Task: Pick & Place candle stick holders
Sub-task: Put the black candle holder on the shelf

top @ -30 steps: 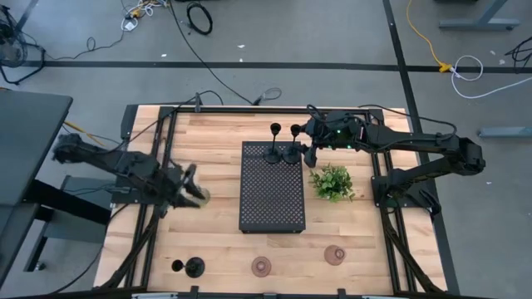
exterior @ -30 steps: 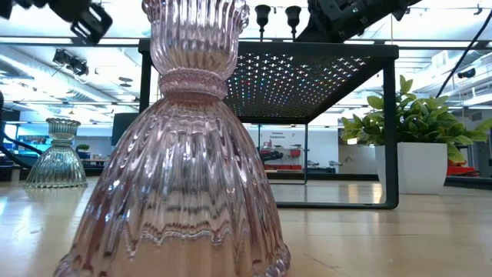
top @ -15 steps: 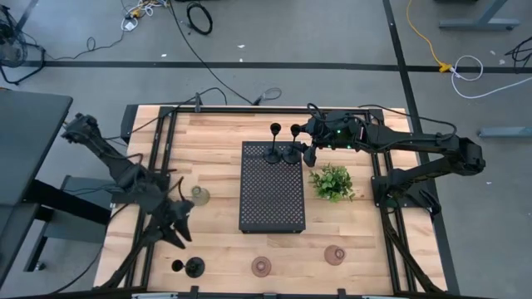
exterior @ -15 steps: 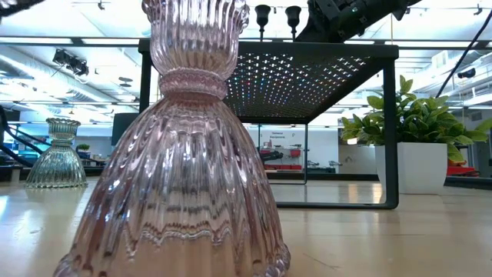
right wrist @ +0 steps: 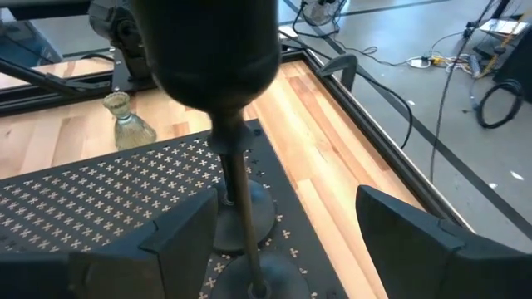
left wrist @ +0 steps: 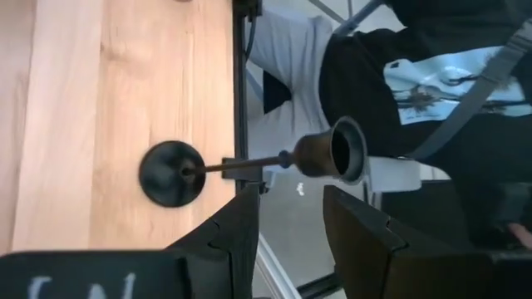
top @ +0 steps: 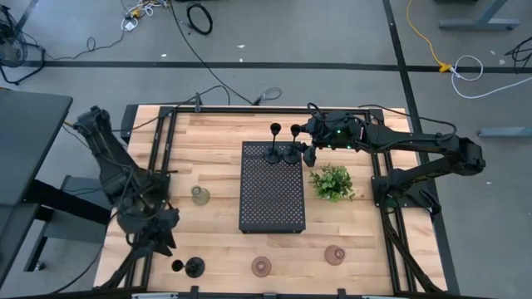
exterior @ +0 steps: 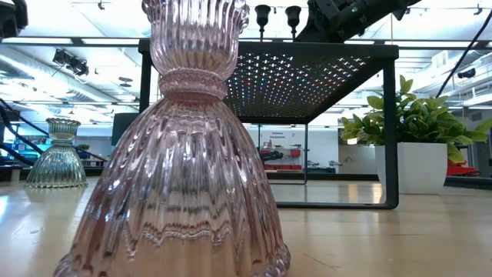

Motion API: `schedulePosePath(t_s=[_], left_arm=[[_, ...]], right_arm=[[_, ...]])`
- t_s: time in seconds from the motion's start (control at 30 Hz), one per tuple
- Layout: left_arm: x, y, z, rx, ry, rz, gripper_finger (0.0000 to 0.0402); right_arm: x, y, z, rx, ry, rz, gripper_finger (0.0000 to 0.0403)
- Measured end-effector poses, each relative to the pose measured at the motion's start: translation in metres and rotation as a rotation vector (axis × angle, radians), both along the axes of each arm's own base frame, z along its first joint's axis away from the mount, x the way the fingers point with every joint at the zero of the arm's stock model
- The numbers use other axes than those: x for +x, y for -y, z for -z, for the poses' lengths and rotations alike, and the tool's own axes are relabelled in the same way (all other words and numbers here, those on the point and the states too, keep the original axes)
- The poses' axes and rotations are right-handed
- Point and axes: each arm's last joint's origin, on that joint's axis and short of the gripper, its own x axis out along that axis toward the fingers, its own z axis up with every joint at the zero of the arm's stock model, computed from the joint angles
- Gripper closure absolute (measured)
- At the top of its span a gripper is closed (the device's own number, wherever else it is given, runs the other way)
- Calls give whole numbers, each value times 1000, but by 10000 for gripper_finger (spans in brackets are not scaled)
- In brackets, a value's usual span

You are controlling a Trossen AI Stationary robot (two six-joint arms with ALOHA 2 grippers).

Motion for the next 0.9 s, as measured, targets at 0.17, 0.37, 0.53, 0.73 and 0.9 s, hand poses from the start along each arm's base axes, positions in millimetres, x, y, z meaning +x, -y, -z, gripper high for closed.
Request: schedulePosePath(t_s=[0.17,0.37,0.53,0.73,0.9], left_arm=[[-5,12,7,27,-34,-12,264],[-8,33,22,50,-99,-43,264],[-8,51,31,44,-85,-64,264],[-6,65,41,91,-31,-94,264],[-6,72,53,156,-6,-132,264]], right_arm=[[0,1,0,-7,-2,17,117],[0,1,0,-8,-2,19,117],[0,1,0,-11,-3,24,117],[0,1,0,-4,0,27,117],[0,1,0,-4,0,27,117]])
